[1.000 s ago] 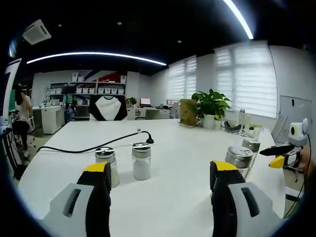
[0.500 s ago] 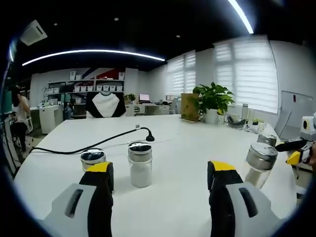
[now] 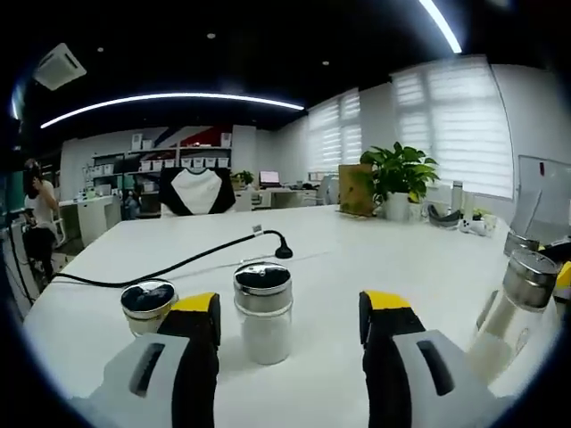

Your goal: Rotate the seasoning bottle until the label or dispensing opening points toward the visible target arrow and the bottle remains upright within the marked orientation range

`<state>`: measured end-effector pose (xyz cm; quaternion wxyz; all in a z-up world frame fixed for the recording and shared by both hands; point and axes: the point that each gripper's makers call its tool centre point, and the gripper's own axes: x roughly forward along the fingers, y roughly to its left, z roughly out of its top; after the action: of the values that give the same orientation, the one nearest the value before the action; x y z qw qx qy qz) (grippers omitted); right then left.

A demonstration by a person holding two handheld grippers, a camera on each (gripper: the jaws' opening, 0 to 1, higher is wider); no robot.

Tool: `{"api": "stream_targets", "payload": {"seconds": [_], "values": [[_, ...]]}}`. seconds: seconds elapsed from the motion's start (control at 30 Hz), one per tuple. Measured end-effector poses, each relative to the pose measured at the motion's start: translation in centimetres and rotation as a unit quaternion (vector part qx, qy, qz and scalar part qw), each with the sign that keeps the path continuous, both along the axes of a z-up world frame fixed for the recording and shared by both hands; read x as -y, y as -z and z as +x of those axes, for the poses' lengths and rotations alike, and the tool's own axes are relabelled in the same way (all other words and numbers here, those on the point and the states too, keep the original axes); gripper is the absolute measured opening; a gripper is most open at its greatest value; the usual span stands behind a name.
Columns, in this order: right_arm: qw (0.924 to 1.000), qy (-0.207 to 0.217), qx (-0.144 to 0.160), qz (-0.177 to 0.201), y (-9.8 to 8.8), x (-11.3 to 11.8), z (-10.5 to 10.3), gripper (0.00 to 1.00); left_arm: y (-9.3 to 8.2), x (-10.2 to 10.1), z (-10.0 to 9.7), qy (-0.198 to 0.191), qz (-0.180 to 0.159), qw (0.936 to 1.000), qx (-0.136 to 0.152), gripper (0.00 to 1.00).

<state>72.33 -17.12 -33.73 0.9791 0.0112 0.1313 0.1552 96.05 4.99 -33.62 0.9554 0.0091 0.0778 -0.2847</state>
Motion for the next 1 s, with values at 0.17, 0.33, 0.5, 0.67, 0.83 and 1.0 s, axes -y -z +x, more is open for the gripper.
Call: {"api": "stream_targets", "payload": {"seconds": [0.17, 0.33, 0.5, 0.67, 0.83, 1.0], "values": [[1.0, 0.002, 0.001, 0.001, -0.1, 0.2, 0.0, 0.66, 0.6, 0.0, 1.0, -0.012, 0.007, 0.9999, 0.001, 0.6], [1.0, 0.004, -0.002, 0.0, 0.3, 0.5, 0.2, 0.66, 1.7, -0.5, 1.9, -0.027, 0.013, 0.9994, -0.016, 0.59], [1.0, 0.004, -0.005, 0.002, 0.6, 0.4, 0.3, 0.66, 2.3, -0.3, 2.5, -0.026, 0.018, 0.9994, -0.016, 0.51], [1.0, 0.003, -0.006, 0.003, 0.6, 0.4, 0.3, 0.66, 2.5, -0.4, 3.1, -0.035, -0.001, 0.999, -0.026, 0.44], [0.9999, 0.007, -0.008, 0.007, 0.8, 0.7, 0.3, 0.66, 2.7, -0.2, 3.0, -0.024, 0.017, 0.9995, -0.014, 0.35], [0.9998, 0.012, -0.011, 0.008, 1.0, 1.0, 0.2, 0.66, 2.5, -0.2, 3.1, -0.023, 0.014, 0.9996, -0.012, 0.34]]}}
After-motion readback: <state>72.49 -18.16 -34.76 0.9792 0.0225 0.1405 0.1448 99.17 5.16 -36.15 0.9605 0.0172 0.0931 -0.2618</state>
